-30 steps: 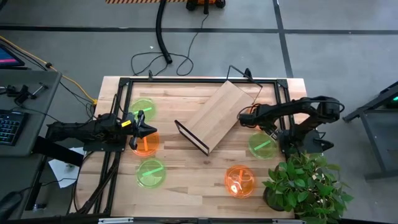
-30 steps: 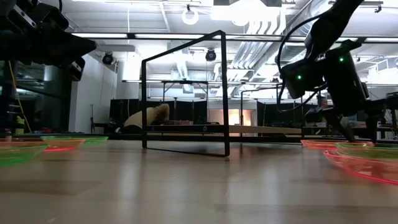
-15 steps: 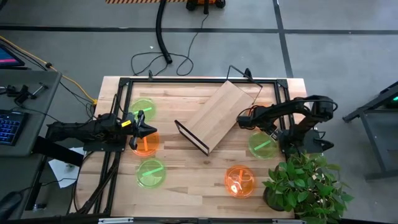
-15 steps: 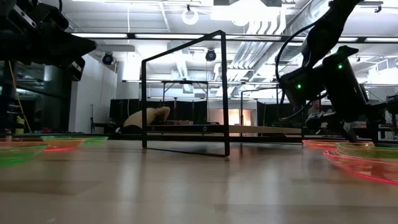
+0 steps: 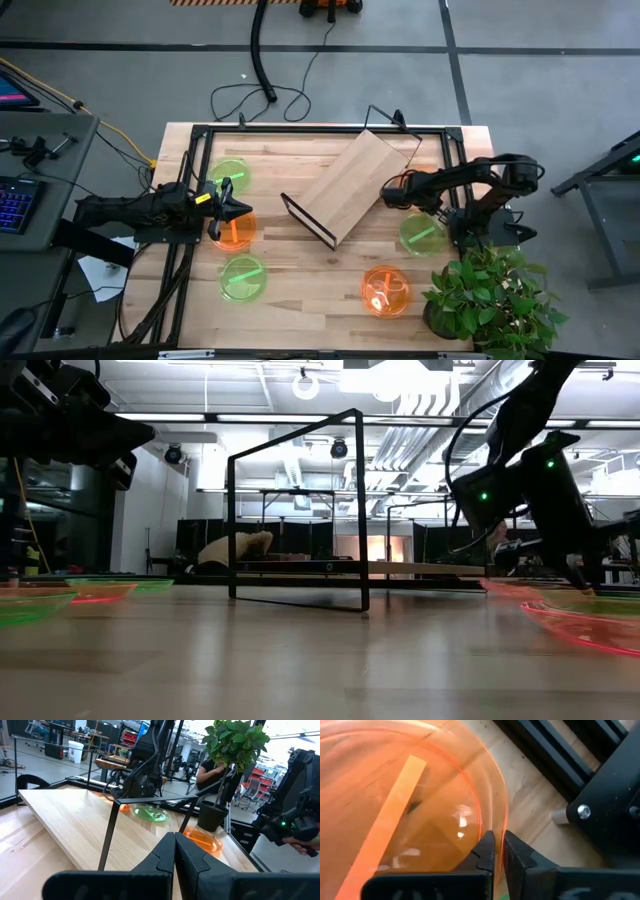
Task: Place and stack plates onto a shelf
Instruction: Put the top right orange plate on the shelf
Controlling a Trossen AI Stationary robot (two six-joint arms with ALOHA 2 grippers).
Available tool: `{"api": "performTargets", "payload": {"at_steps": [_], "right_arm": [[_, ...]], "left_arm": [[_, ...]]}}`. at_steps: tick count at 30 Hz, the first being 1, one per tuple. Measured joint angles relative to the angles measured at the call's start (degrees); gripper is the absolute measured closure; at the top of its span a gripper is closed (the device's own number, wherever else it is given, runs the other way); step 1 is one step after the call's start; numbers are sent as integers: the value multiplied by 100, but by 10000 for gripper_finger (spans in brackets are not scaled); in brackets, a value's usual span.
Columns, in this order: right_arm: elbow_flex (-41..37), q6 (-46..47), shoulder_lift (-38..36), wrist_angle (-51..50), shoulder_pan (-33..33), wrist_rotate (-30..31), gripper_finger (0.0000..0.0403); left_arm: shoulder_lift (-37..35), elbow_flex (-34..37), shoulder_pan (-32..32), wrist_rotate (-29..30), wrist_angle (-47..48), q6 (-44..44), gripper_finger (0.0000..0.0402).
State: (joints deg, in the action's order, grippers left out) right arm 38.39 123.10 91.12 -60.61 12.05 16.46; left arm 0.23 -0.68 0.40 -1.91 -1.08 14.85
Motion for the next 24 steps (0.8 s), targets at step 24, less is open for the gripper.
{"api": "performTargets", "payload": {"at_steps": [24], "right_arm": [[2,112,-1575,-657,-1339,198,403]], "left_arm": [[0,-1,0,0,2,0,401]]}}
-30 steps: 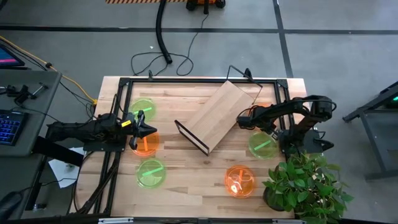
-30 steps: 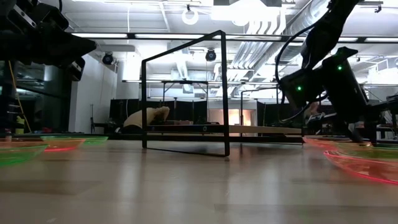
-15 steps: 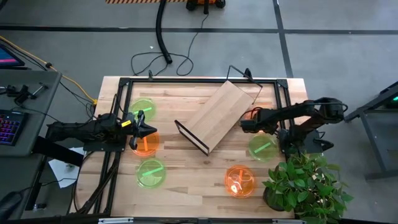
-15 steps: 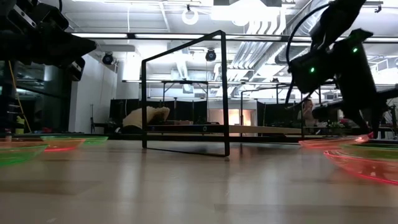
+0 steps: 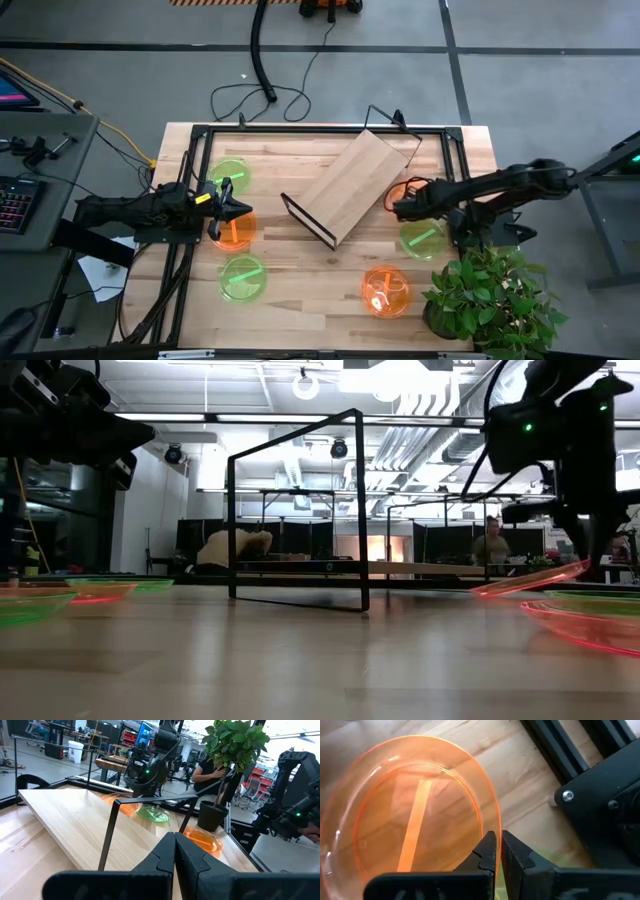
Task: Place and stack plates onto a shelf
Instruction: Put the top right orange plate on the shelf
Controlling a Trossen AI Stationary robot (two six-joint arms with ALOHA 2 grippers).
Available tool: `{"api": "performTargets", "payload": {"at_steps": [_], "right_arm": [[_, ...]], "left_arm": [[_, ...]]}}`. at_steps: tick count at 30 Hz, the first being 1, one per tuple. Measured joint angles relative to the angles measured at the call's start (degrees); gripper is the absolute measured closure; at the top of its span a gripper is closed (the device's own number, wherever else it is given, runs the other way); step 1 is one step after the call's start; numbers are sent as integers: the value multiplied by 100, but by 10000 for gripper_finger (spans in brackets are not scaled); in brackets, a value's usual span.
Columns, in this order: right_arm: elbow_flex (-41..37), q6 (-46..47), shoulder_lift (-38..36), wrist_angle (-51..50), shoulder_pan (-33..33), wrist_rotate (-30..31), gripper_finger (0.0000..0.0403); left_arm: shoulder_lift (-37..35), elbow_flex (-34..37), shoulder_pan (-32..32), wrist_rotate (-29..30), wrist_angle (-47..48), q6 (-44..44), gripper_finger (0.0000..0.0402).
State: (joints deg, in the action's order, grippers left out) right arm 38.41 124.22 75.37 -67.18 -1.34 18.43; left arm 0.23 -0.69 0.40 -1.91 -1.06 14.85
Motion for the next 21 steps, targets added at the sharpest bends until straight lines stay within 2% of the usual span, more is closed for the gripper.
{"api": "performTargets", "payload": {"at_steps": [21], "right_arm": [[9,-22,-1241,31,-1163,-25,403]], "left_arm": [[0,2,0,0,0,0,401]]}}
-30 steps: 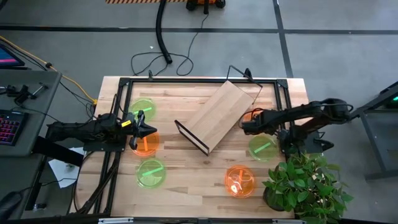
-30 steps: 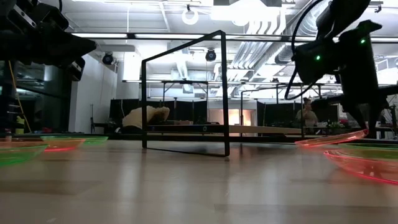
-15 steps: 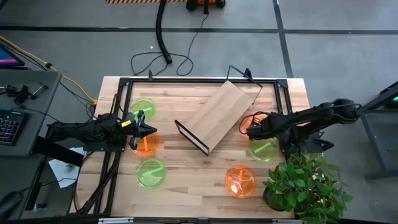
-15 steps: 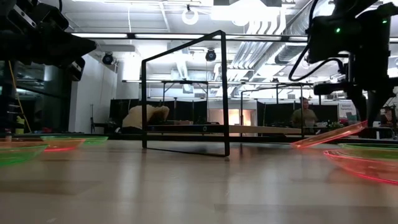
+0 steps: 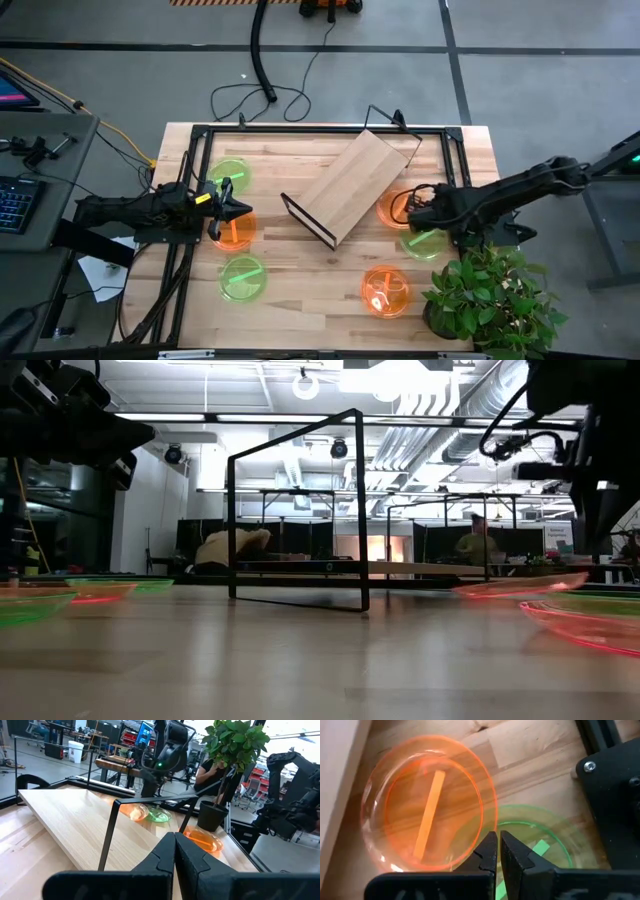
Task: Place and stack plates onto a shelf
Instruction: Put the top right orange plate on the shelf
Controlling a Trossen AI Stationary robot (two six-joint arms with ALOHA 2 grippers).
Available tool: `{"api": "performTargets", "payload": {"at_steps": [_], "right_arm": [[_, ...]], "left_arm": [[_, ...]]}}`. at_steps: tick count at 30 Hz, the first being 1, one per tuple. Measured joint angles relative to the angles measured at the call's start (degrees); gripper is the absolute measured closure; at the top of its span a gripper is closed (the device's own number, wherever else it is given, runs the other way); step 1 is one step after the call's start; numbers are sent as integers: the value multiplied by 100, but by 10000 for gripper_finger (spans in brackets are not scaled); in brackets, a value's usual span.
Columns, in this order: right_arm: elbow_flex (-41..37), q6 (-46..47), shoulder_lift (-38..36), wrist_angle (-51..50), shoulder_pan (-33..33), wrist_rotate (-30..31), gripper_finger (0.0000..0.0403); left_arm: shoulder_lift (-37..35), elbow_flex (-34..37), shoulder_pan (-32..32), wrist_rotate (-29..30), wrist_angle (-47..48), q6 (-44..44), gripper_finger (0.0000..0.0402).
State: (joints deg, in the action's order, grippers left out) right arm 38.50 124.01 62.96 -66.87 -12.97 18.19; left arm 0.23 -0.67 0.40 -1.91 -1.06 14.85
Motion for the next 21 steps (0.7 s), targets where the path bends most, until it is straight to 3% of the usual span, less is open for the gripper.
{"api": "performTargets", "payload": {"at_steps": [15,21], "right_arm": [[0,-62,-79,24,-44,99,400],[-179,-452,8,334,376,118,344]], "left_arm": [[2,-2,-2,0,0,0,401],[1,-1,-1,0,0,0,401]]}}
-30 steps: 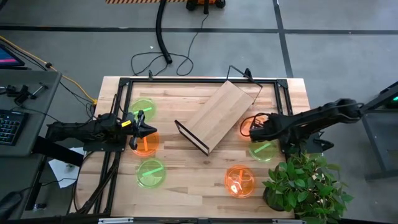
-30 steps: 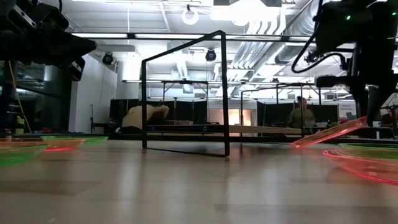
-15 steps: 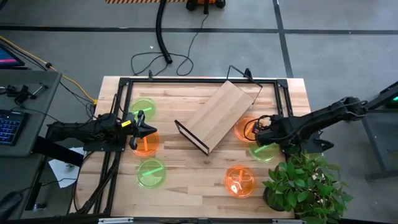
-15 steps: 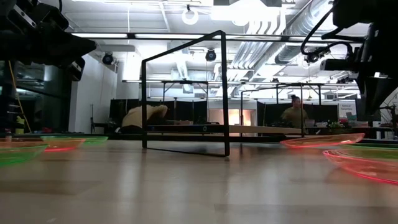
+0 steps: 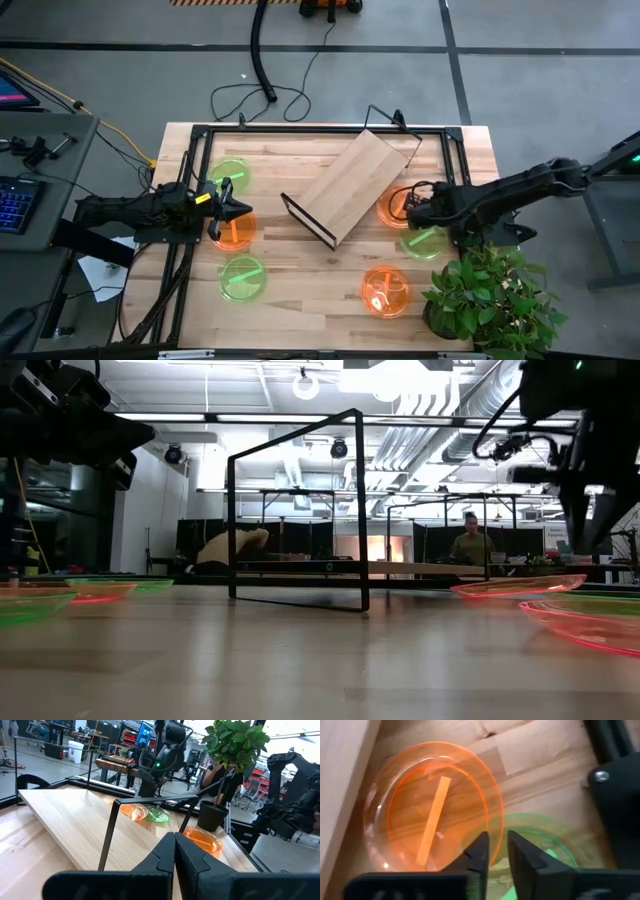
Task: Place and stack plates onto a shelf
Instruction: Put the top right orange plate on the shelf
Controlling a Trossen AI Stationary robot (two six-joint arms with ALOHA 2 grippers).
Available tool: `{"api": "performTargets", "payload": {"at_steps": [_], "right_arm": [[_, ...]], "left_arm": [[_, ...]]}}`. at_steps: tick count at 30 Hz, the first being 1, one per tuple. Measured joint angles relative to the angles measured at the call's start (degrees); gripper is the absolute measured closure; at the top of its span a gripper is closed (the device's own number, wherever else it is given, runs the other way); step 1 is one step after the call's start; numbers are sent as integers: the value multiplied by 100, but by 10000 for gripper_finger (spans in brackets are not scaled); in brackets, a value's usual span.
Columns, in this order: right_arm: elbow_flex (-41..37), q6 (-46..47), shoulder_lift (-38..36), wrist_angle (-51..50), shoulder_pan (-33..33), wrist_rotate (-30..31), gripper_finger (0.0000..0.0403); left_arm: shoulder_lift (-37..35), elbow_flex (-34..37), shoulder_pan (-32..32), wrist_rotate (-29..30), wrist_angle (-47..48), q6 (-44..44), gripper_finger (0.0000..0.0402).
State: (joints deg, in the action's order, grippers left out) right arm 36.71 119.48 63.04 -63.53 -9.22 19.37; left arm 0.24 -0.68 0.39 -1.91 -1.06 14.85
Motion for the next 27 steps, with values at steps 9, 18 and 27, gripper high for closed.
{"api": "performTargets", "payload": {"at_steps": [9,18,27], "right_arm": [[-582,-991,-405,797,1009,-325,247],[-1131,-1837,-500,1404,1924,-744,242],[-1586,-2691,-573,2337,2484,-1053,242]], "left_arm": [[0,0,0,1,-1,0,401],[0,0,0,0,0,0,401],[0,0,1,0,-1,0,401]]}}
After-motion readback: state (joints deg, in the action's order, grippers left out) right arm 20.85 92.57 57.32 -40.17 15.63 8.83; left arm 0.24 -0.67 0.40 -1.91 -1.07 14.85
